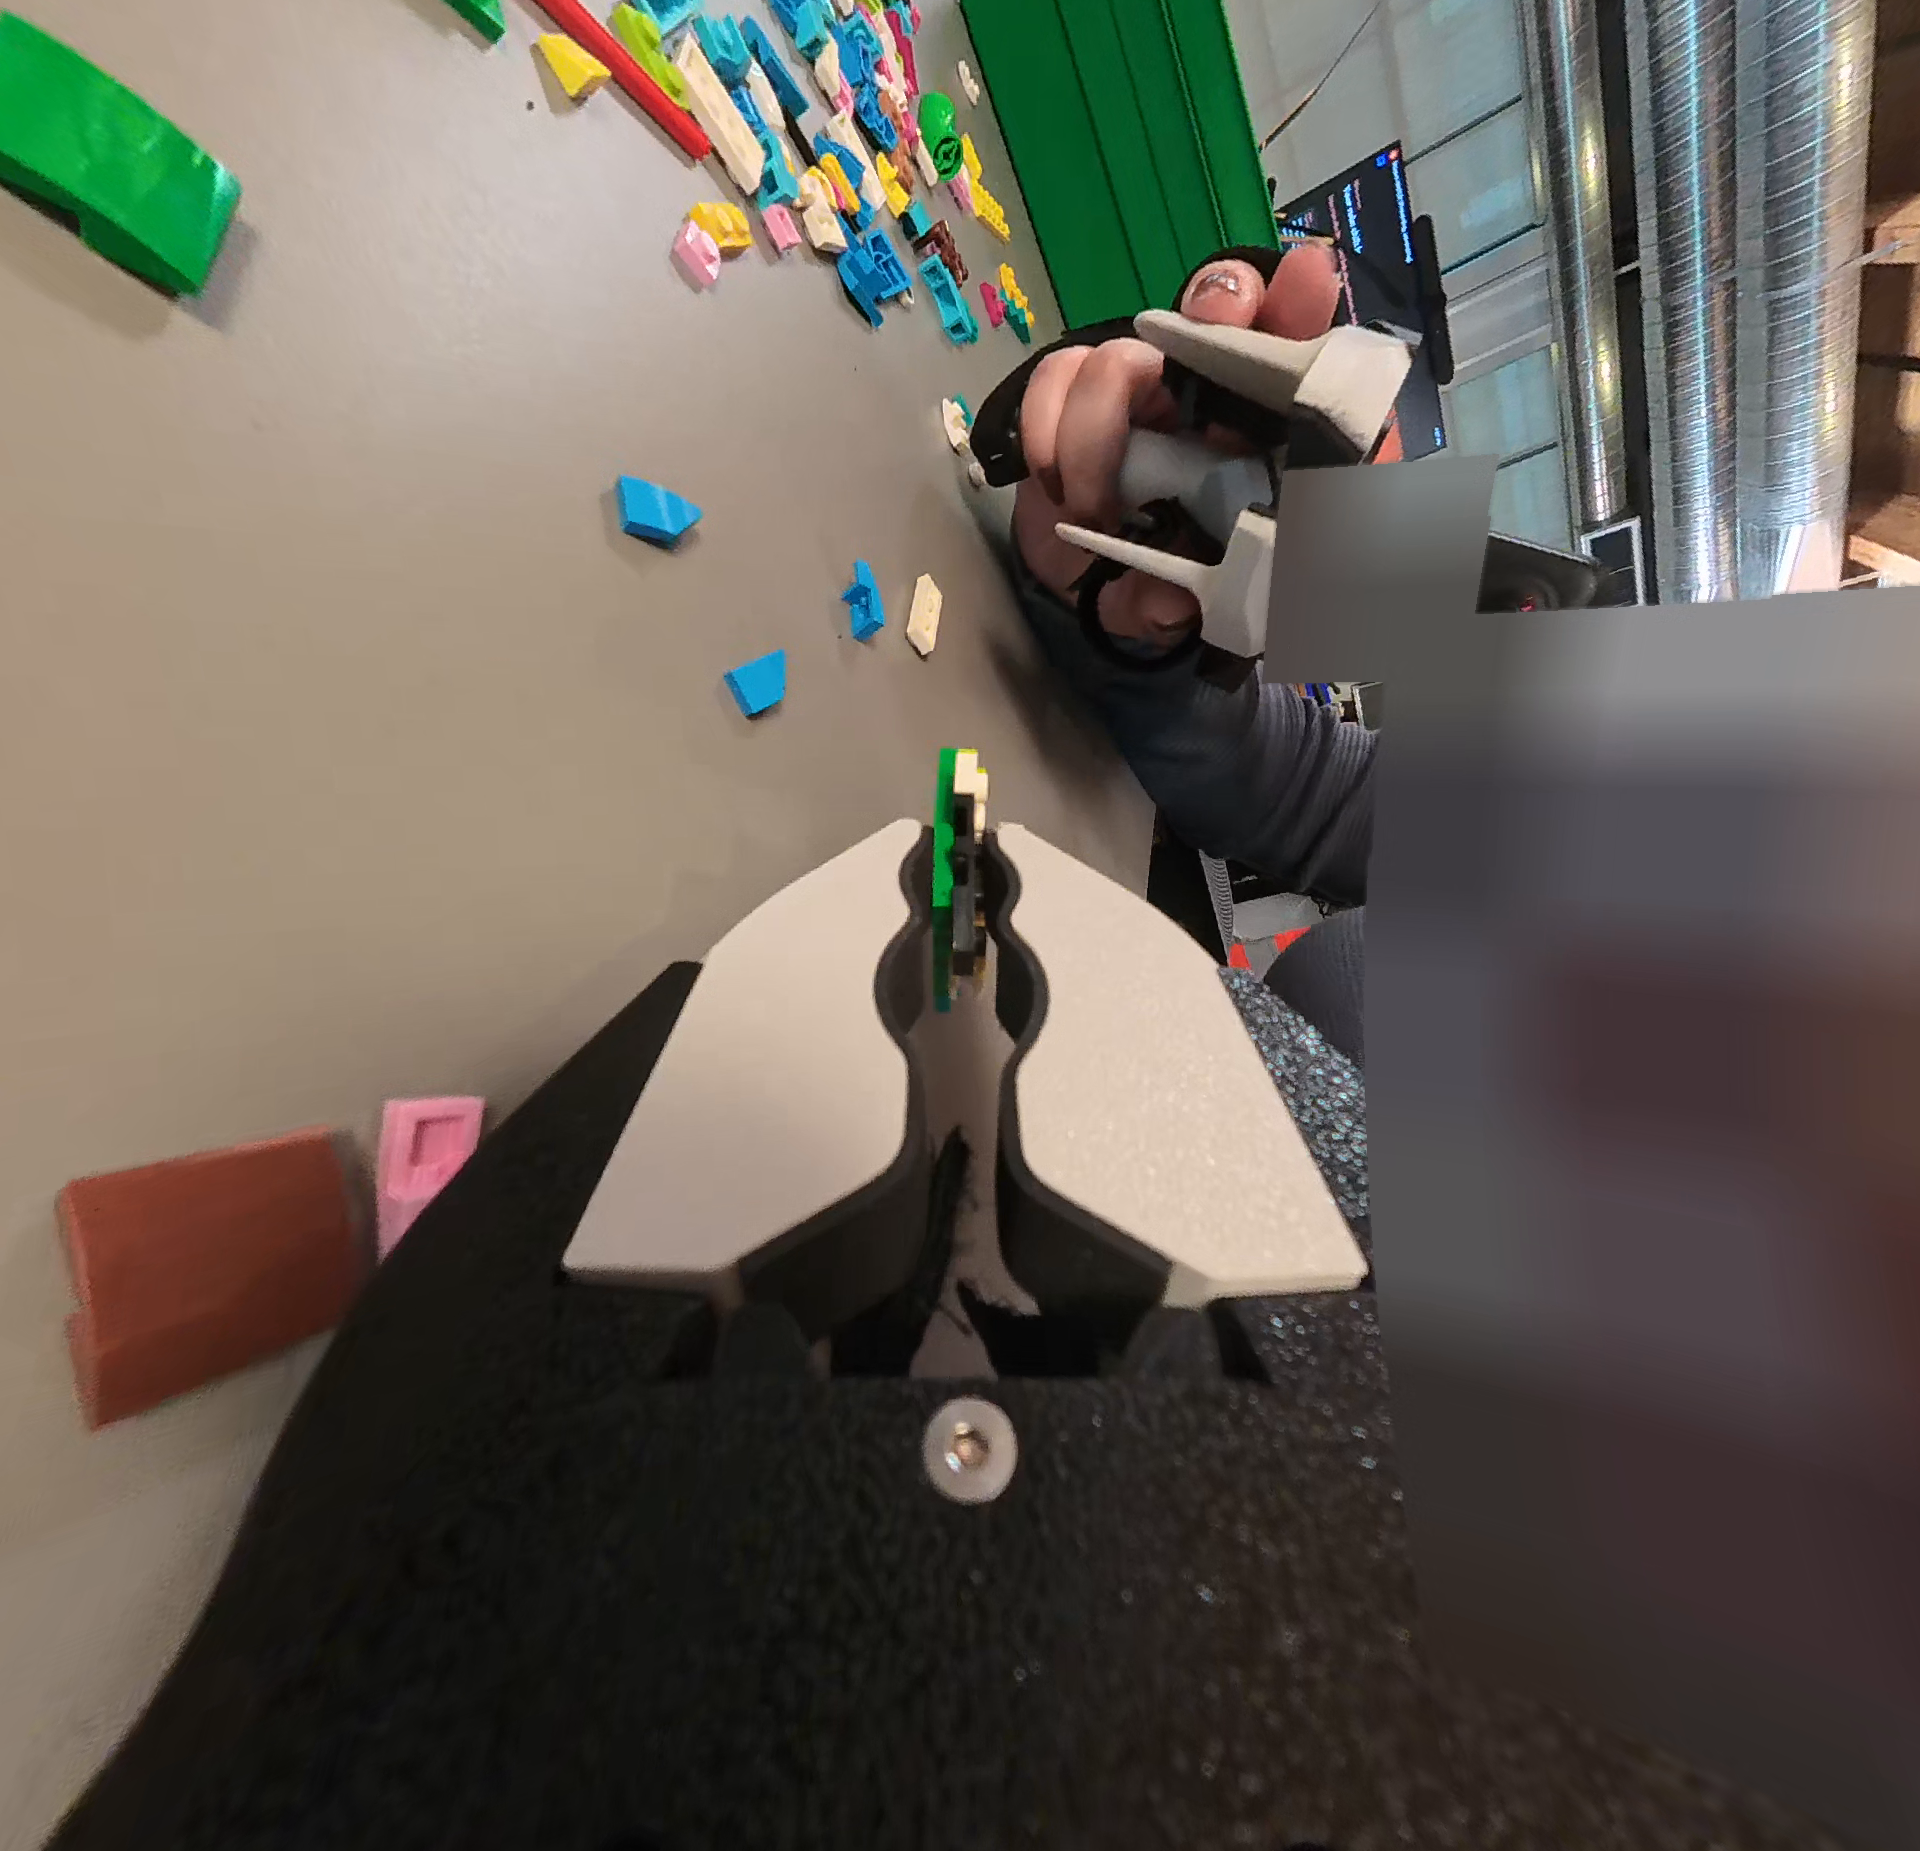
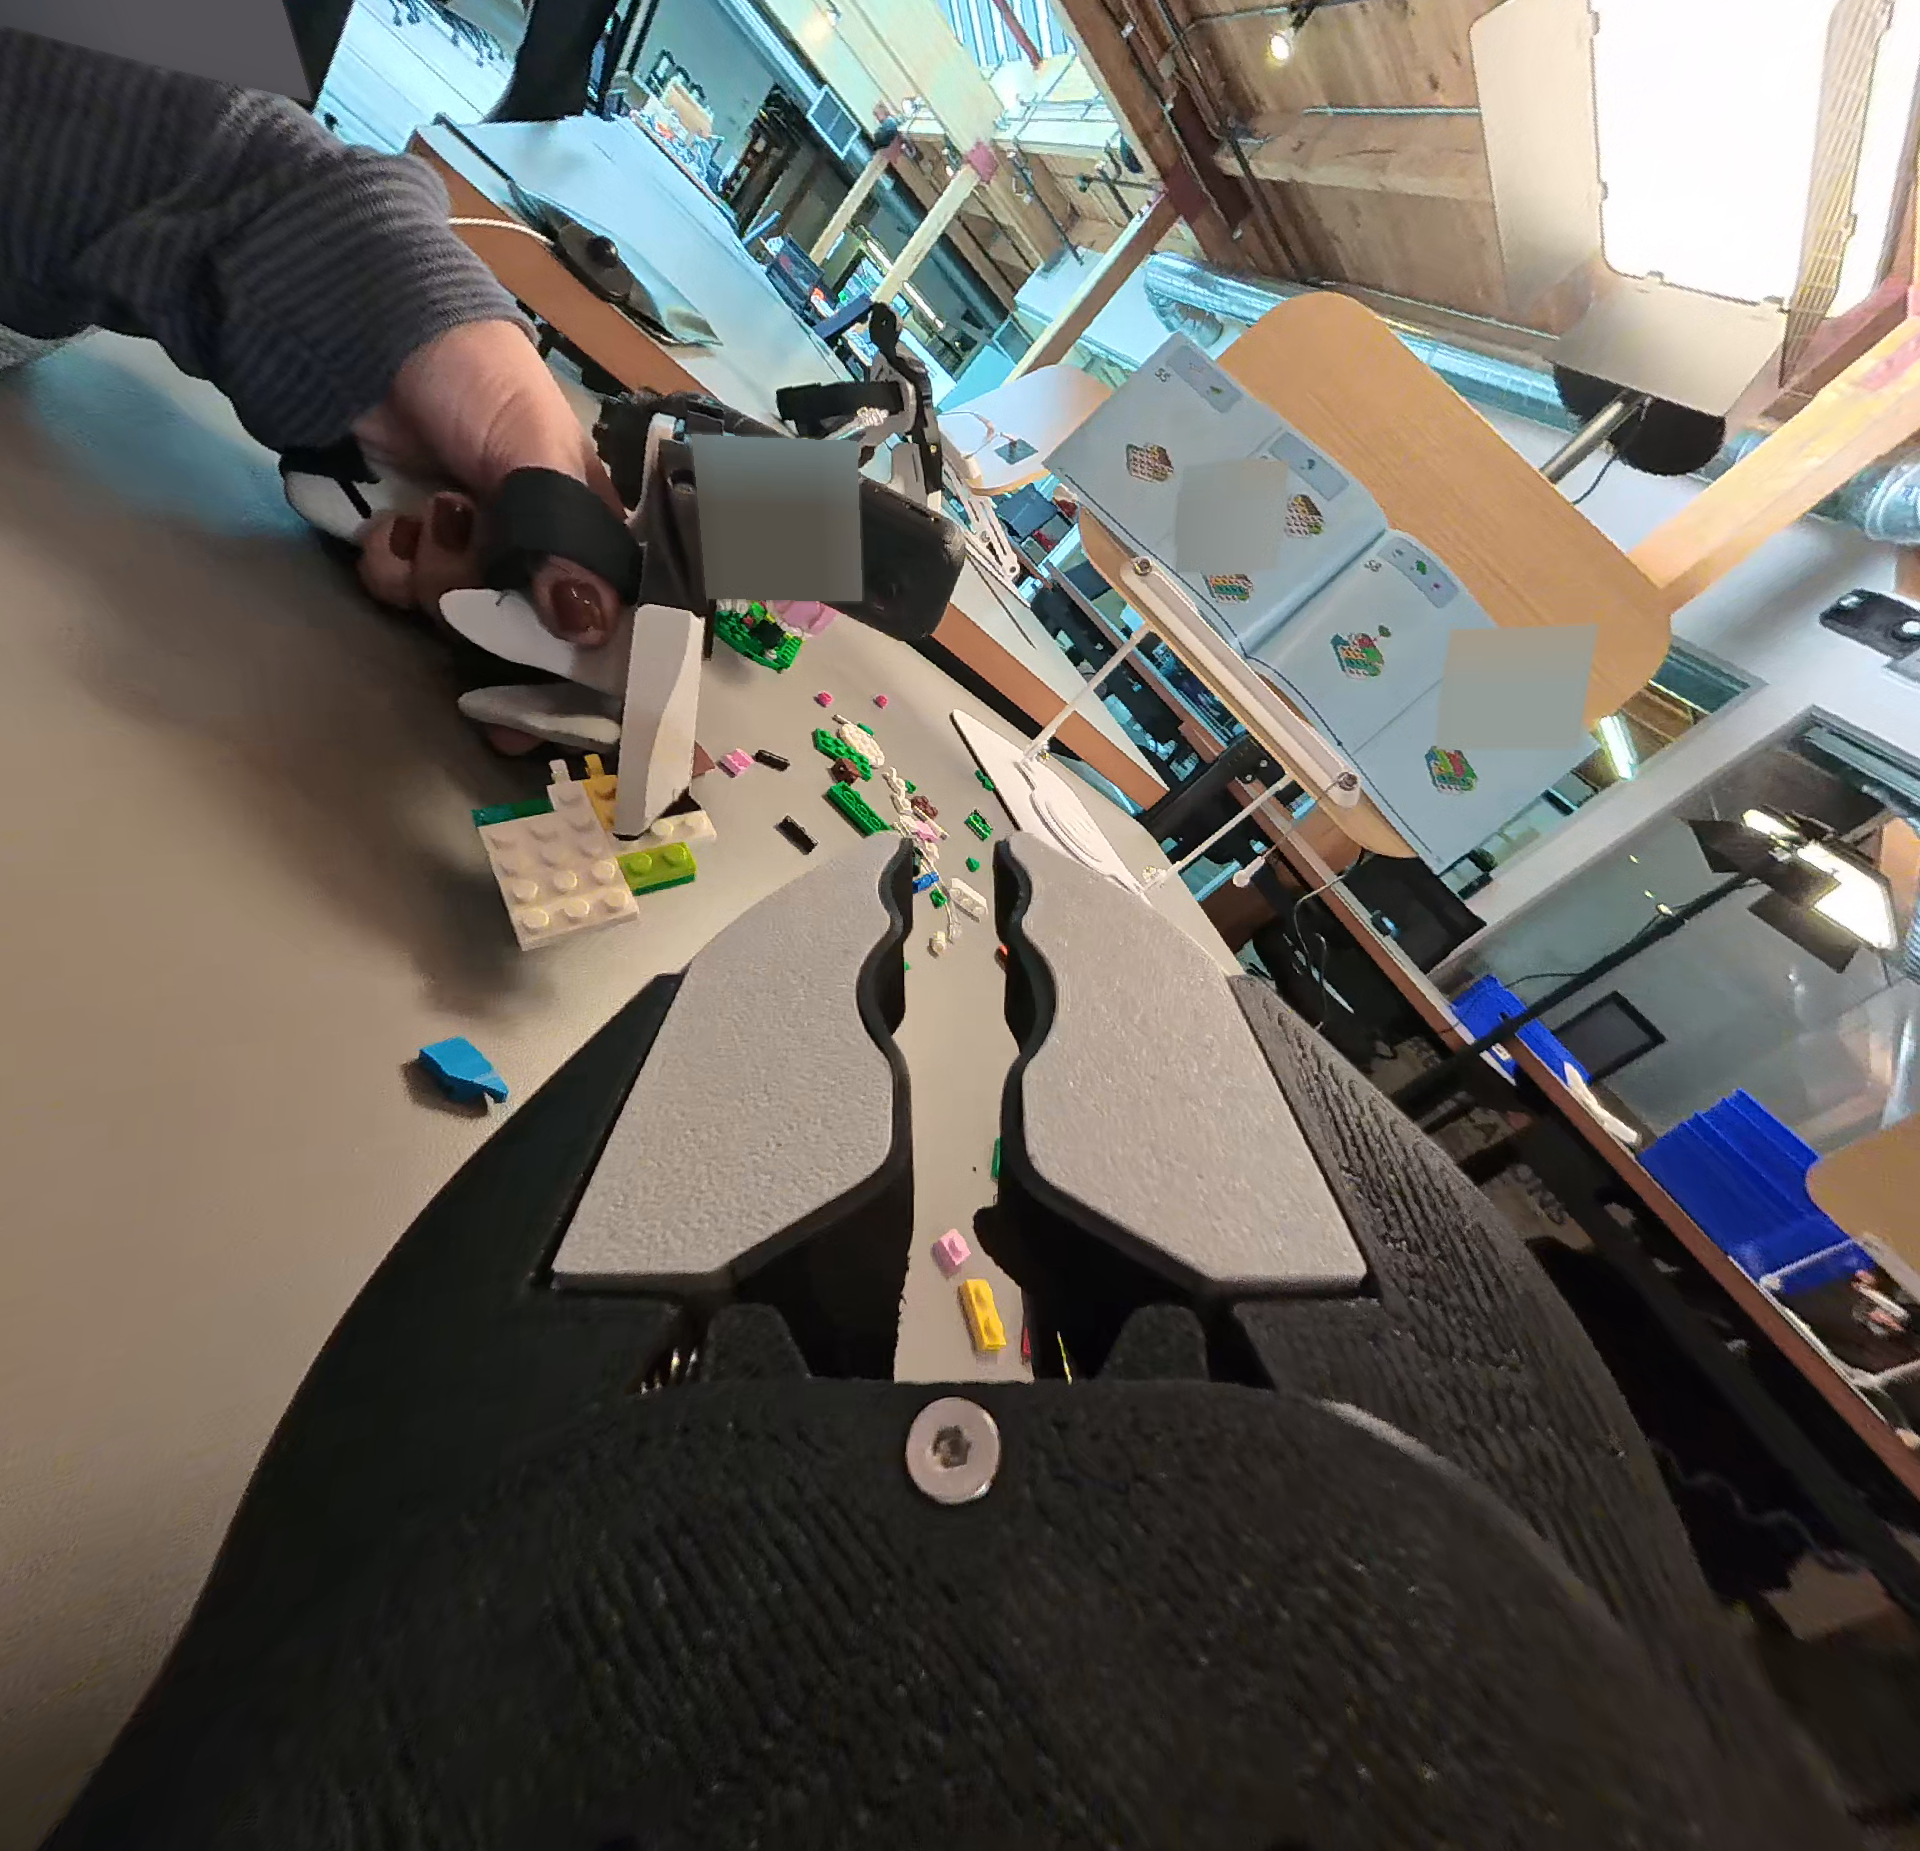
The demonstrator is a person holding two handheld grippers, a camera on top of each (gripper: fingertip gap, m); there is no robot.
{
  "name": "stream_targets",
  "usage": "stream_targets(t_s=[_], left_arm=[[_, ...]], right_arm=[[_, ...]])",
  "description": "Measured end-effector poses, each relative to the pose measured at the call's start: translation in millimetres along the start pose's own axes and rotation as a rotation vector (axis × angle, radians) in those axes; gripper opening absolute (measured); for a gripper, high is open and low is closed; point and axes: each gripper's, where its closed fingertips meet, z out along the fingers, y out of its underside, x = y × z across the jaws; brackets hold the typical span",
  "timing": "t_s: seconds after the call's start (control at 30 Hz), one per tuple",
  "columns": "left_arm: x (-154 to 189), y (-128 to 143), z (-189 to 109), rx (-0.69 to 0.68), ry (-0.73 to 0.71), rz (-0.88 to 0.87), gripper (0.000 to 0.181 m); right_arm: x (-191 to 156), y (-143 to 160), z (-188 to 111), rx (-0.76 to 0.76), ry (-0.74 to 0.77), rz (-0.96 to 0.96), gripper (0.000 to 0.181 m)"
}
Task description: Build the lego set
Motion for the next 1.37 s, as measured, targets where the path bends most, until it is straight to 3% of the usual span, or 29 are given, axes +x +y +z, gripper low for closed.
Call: stream_targets(t_s=[1.37], left_arm=[[4.0,-3.3,-1.7,-0.005,0.081,-0.06,0.008]], right_arm=[[5.0,6.0,0.1,-0.029,0.033,-0.015,0.01]])
